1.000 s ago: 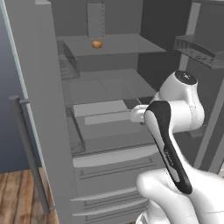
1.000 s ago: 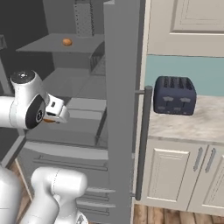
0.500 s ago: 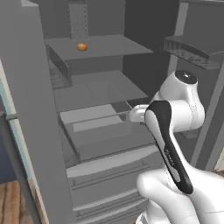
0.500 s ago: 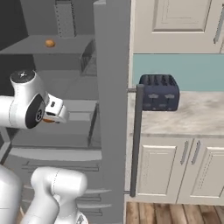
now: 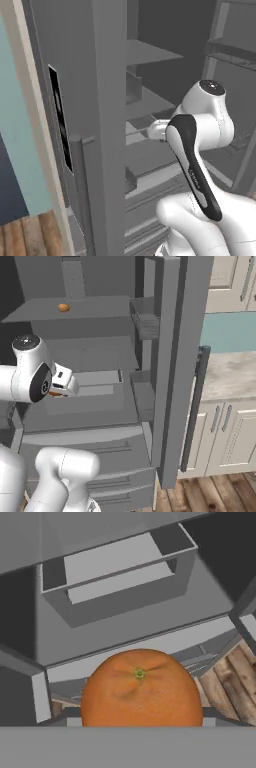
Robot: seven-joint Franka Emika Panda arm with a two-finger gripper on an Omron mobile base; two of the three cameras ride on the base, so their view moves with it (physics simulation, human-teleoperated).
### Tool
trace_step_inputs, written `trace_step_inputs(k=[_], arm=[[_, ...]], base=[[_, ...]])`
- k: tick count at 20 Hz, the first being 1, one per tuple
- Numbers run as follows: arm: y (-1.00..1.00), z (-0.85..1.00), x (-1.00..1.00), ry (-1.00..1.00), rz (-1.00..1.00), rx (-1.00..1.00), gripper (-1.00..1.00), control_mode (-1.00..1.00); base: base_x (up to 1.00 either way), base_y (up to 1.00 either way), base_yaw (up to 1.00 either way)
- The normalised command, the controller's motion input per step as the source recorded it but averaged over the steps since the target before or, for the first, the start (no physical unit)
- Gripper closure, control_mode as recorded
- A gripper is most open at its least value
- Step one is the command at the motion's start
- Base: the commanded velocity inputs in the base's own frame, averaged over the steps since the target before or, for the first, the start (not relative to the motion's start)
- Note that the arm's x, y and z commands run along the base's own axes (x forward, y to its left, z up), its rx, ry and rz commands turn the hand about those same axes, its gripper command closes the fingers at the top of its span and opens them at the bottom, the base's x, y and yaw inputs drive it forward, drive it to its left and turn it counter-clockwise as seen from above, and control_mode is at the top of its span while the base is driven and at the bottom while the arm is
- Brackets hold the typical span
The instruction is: Pick the two tangerines from the fridge and place them on the plate next to the blender to make a fruit smoothie.
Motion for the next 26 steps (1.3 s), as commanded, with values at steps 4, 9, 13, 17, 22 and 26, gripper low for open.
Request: trace_step_inputs(k=[4,9,13,17,22,26], arm=[[0.00,0.00,0.00,0.00,0.00,0.00,1.00,1.00],[0.00,0.00,0.00,0.00,0.00,0.00,1.00,1.00],[0.00,0.00,0.00,0.00,0.00,0.00,1.00,1.00],[0.00,0.00,0.00,0.00,0.00,0.00,1.00,1.00],[0.00,0.00,0.00,0.00,0.00,0.00,1.00,1.00],[0.00,0.00,0.00,0.00,0.00,0.00,1.00,1.00]], base=[[-0.01,0.76,-0.48],[-0.02,0.02,-0.41],[-0.28,-0.12,-0.48],[-0.43,-0.16,-0.61],[-0.60,-0.16,-0.71],[-0.89,-0.03,-0.70]])
